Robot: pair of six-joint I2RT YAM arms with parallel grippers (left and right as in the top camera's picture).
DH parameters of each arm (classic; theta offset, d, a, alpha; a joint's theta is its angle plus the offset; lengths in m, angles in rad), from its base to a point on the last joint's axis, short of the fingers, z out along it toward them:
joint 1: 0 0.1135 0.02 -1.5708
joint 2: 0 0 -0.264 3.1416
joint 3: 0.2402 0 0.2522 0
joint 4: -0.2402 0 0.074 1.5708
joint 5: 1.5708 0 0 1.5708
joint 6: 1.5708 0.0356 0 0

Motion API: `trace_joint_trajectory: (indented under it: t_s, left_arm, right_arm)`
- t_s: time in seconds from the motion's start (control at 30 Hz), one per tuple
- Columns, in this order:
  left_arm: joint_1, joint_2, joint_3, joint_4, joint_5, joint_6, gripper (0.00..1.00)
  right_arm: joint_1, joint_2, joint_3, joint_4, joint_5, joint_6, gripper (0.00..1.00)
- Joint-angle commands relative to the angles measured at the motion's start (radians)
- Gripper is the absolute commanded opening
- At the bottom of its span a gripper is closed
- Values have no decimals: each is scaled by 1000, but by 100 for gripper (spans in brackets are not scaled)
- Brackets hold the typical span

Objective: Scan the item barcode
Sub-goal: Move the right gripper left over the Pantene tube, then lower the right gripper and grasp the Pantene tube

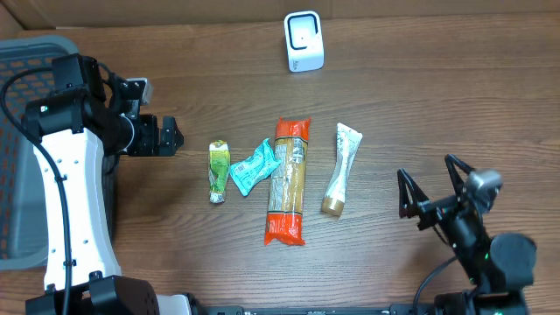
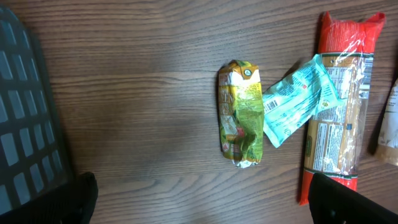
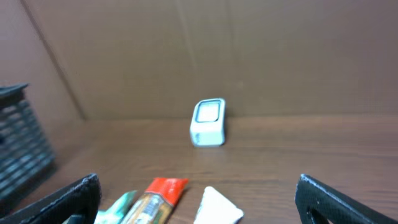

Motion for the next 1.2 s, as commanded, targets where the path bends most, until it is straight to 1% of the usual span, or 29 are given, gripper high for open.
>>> trace_joint_trajectory:
  t_s: [0.0, 0.2, 0.23, 0.33, 0.47, 0.57, 0.6, 0.63, 0.67, 0.7, 0.87, 0.93, 0.97, 1.03, 1.17]
  left_arm:
    - [-2, -7, 3, 2, 15, 22, 100]
    - [-2, -7, 3, 2, 15, 22, 100]
    - [-2, -7, 3, 2, 15, 22, 100]
    - [-2, -7, 3, 2, 15, 22, 99]
    - [-2, -7, 3, 2, 15, 22, 100]
    - [-2, -7, 3, 2, 15, 22, 100]
    - [-2, -7, 3, 2, 15, 22, 100]
    - [-2, -7, 3, 2, 15, 22, 100]
    - [-2, -7, 3, 2, 15, 22, 100]
    - [-2, -7, 3, 2, 15, 22, 100]
    - [-2, -7, 3, 2, 15, 22, 100]
    - [-2, -7, 3, 2, 15, 22, 100]
    - [-2, -7, 3, 2, 15, 22, 99]
    - [-2, -7, 3, 2, 15, 22, 99]
    - [-2, -7, 3, 2, 15, 22, 100]
  right_arm:
    - [6, 152, 146, -60, -112, -1, 100]
    - [6, 485, 448, -312, -221, -2, 100]
    - [6, 552, 506, -365, -251, -2, 100]
    - [7, 697, 614, -449, -373, -1, 100]
    - [7, 863, 660, -453, -484, 0, 100]
    - [7, 951, 660, -451, -494, -2, 100]
    - [7, 981, 660, -451, -495, -5, 99]
    - [8, 1002, 660, -450, -493, -5, 96]
    - [11, 1045, 660, -451, -481, -5, 91]
    - [14, 1074, 660, -455, -465, -5, 89]
    - [60, 1192, 660, -466, -326, 13, 87]
    - [90, 1240, 660, -467, -237, 61, 80]
    - [109, 1266, 660, -478, -171, 105, 73]
    - [128, 1285, 660, -497, -116, 134, 69]
    - [165, 1300, 659, -512, -49, 134, 60]
